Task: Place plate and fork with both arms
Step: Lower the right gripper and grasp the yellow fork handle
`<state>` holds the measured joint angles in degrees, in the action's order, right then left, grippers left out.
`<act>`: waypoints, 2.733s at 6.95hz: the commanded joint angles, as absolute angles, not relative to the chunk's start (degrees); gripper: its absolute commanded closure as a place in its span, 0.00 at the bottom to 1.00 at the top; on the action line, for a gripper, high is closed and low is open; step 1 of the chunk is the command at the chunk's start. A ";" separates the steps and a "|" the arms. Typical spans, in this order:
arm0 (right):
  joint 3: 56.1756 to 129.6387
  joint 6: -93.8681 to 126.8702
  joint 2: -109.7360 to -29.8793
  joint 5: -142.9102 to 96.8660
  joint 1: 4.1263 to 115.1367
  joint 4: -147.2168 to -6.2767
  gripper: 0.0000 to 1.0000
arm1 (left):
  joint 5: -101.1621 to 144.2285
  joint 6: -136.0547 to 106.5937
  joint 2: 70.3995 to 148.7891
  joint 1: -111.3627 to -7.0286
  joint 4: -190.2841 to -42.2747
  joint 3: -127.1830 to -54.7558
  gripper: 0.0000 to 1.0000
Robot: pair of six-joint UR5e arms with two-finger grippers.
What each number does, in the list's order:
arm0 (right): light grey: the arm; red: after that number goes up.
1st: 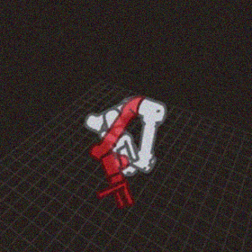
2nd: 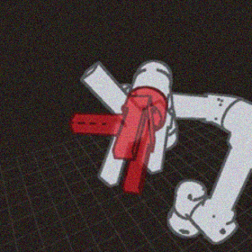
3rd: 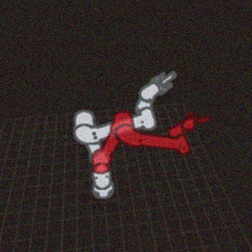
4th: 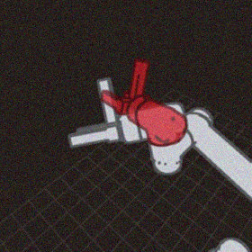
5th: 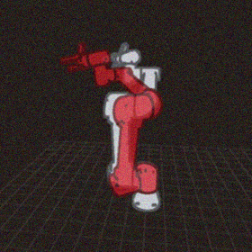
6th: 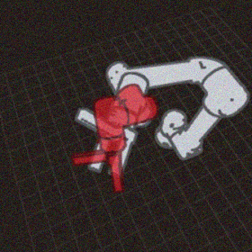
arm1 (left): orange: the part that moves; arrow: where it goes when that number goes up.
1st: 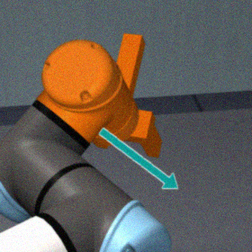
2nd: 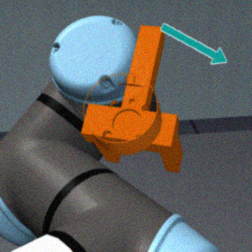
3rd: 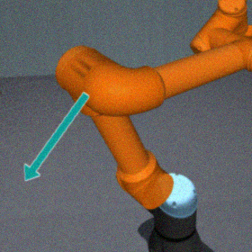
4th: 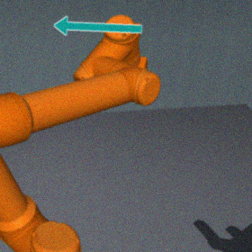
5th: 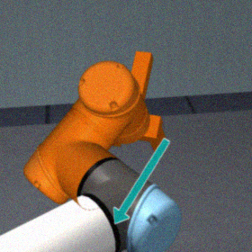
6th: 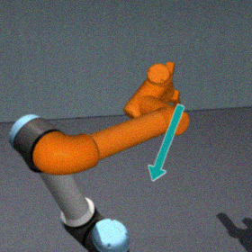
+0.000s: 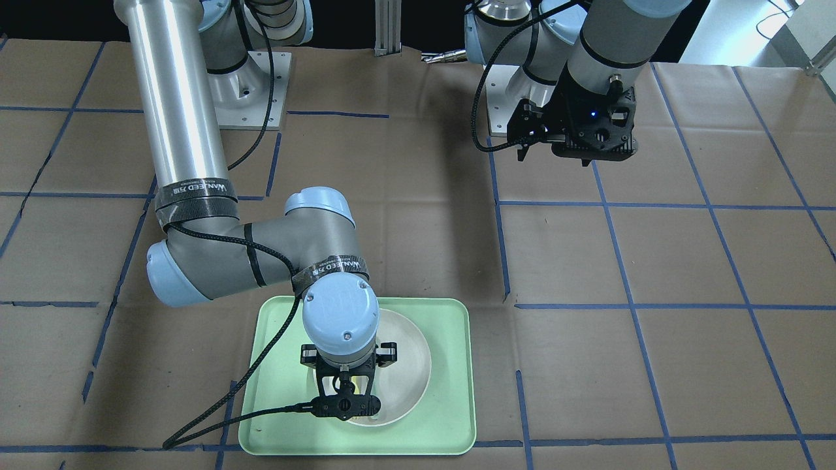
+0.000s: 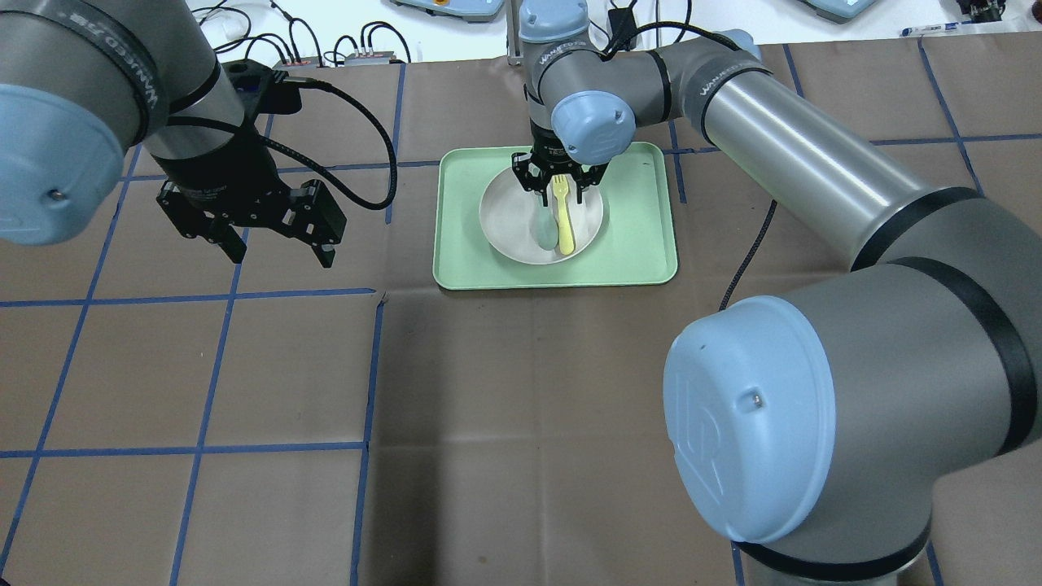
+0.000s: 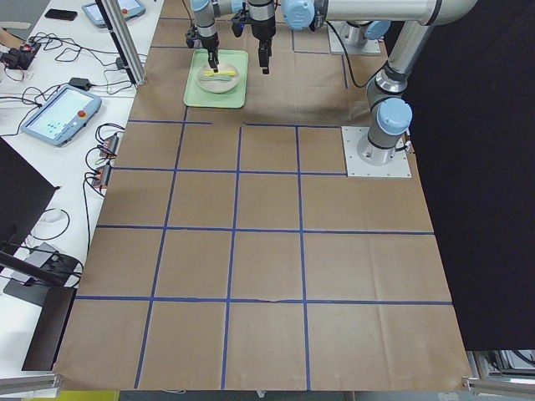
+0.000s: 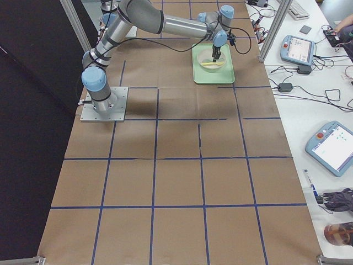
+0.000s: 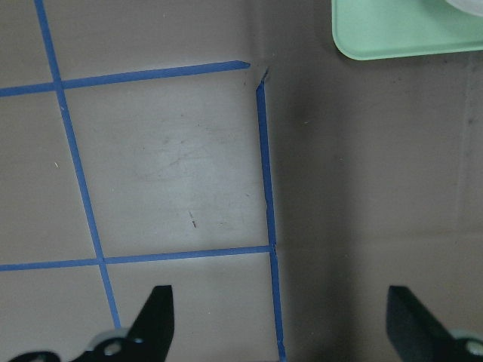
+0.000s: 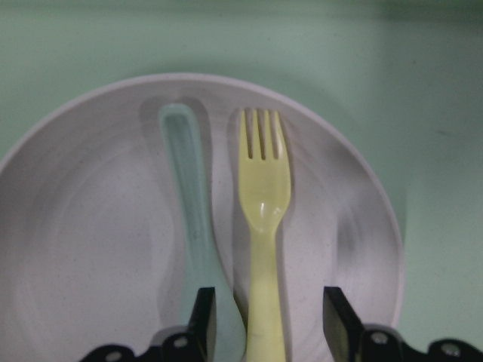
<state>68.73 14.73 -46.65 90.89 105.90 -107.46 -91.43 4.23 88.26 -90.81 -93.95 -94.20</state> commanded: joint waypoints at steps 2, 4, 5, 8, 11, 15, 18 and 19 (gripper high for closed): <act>70.58 14.68 -46.93 90.97 105.82 -107.67 0.43 | -91.41 4.31 88.24 -90.79 -93.96 -94.22 0.01; 70.58 14.85 -46.93 91.14 105.65 -107.67 0.44 | -91.41 4.31 88.15 -90.79 -93.87 -94.22 0.01; 70.58 14.94 -47.02 91.06 105.56 -107.75 0.44 | -91.41 4.31 88.24 -90.79 -93.95 -94.22 0.01; 70.58 15.12 -46.23 91.05 105.73 -107.67 0.48 | -91.41 4.40 88.24 -90.70 -93.87 -94.22 0.01; 70.58 15.12 -45.97 90.88 105.73 -107.67 0.48 | -91.41 4.39 88.24 -90.70 -93.95 -94.22 0.01; 70.40 15.12 -45.18 90.79 105.73 -107.75 0.48 | -91.49 4.39 88.24 -90.70 -93.96 -94.31 0.01; 69.96 15.21 -45.09 90.97 105.73 -107.67 0.68 | -91.49 4.39 88.24 -90.70 -93.96 -94.22 0.01; 69.96 15.29 -45.00 90.97 105.73 -107.67 0.75 | -91.49 4.48 88.24 -90.70 -93.96 -94.31 0.01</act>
